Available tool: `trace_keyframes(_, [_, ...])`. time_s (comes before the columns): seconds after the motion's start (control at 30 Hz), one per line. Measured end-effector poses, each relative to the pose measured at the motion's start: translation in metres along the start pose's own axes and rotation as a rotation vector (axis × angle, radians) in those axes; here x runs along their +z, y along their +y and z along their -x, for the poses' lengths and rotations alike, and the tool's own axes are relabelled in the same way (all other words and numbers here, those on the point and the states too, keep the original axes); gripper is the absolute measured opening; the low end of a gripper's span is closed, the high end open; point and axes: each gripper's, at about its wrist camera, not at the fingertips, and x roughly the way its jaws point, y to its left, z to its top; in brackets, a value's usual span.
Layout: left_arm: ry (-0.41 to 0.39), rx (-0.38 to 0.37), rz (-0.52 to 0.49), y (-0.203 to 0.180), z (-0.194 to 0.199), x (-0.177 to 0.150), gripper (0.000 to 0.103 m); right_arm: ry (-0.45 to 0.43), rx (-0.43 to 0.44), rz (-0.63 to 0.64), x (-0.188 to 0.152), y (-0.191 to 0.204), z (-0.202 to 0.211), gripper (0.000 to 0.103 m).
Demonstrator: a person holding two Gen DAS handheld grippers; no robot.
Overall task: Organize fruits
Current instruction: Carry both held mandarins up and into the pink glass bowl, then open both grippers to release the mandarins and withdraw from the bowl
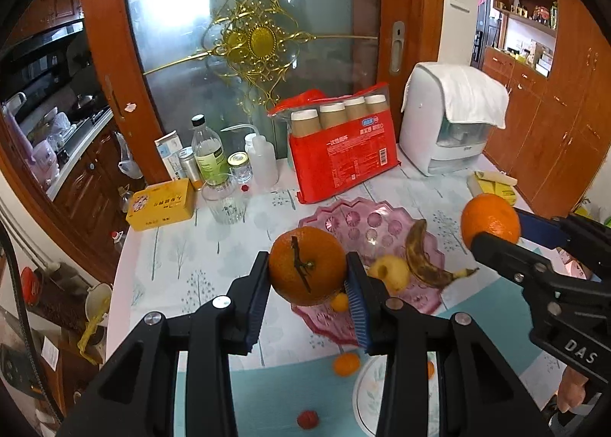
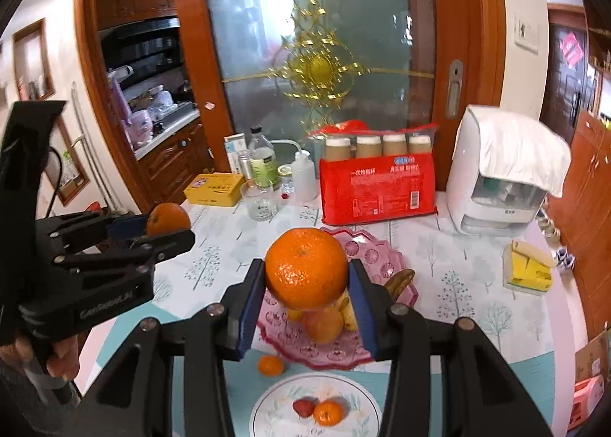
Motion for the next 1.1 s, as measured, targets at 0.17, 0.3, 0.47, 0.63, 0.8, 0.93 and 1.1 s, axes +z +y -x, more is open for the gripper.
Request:
trace_keyframes(0.17, [0.053,-0.03,0.012,0.005,-0.061,0.005,0.037,0.067,-0.015,-0.068,0.004,-0.017,-0.056,0.044])
trace_keyframes(0.3, [0.118,-0.041,0.033,0.006,-0.116,-0.002,0.037,0.136,-0.035,-0.122,-0.005,-0.033,-0.105,0.044])
trace_keyframes(0.47, [0.2,-0.056,0.032,0.002,-0.182,-0.014,0.037,0.228,-0.073,-0.153,-0.025,-0.05,-0.158,0.044])
trace_keyframes(0.63, [0.263,-0.067,0.013,-0.007,-0.229,-0.027,0.037,0.279,-0.099,-0.146,-0.04,-0.056,-0.191,0.044])
trace_keyframes(0.8, [0.303,-0.082,0.01,-0.011,-0.255,-0.036,0.037,0.311,-0.119,-0.124,-0.048,-0.056,-0.214,0.044])
trace_keyframes(0.93, [0.313,-0.095,0.026,-0.009,-0.265,-0.039,0.04,0.313,-0.134,-0.104,-0.053,-0.054,-0.223,0.045])
trace_keyframes(1.1, [0.29,-0.088,0.031,-0.003,-0.258,-0.038,0.06,0.314,-0.14,-0.11,-0.053,-0.053,-0.223,0.046])
